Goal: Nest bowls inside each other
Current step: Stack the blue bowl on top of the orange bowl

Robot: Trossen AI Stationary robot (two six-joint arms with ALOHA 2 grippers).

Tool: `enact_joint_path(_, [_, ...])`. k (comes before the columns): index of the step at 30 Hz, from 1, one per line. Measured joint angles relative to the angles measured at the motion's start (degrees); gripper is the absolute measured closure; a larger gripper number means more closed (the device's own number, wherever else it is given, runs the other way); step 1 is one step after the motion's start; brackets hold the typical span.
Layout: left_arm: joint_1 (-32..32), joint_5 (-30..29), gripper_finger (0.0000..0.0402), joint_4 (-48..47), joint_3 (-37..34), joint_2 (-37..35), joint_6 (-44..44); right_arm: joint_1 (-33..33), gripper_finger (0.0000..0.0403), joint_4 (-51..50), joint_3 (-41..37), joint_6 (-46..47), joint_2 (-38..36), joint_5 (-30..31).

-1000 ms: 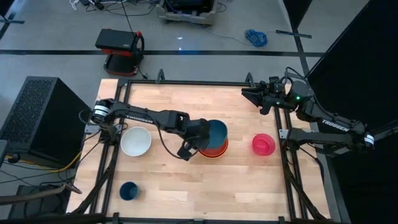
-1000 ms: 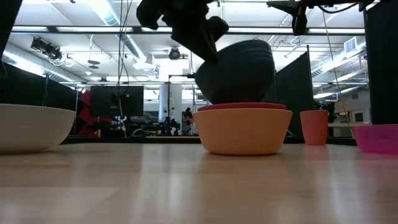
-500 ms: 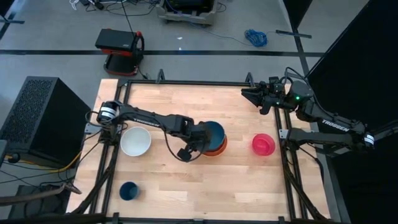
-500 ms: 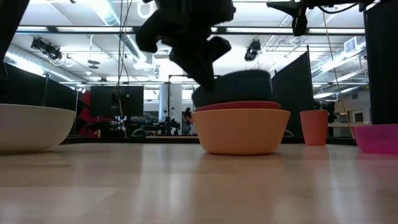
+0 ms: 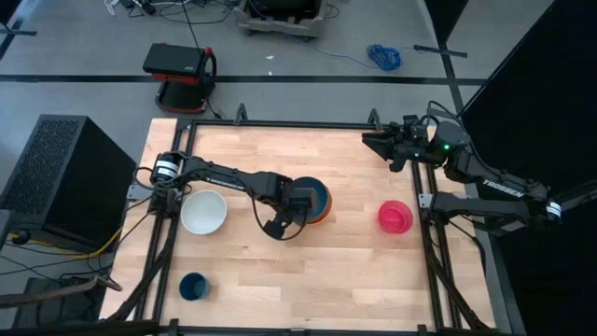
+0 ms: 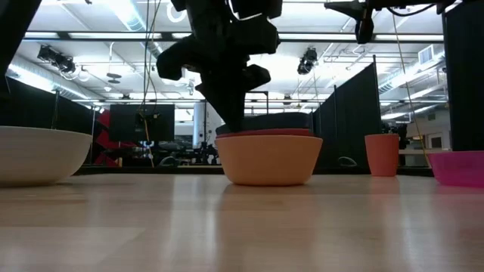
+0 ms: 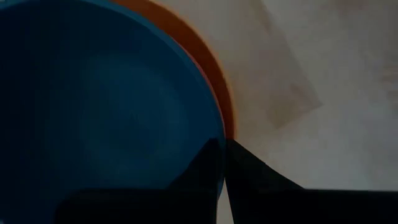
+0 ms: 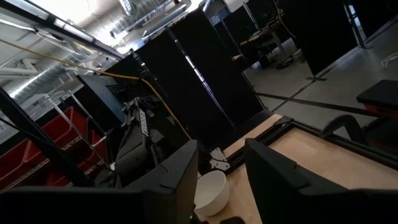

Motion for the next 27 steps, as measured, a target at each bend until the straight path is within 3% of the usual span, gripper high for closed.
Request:
enact_joint_path(18, [0.06, -0.10, 0.0402, -4.36, 6.56, 0.06, 1.81, 0.00, 0.0284, -0.02, 0.00, -0.23, 0.12, 0.03])
enact_joint_path(27, [0.32, -0.12, 0.0402, -9.30, 6.28, 0.06, 1.94, 0.00, 0.0297, 0.00, 0.00, -0.15, 0.12, 0.04])
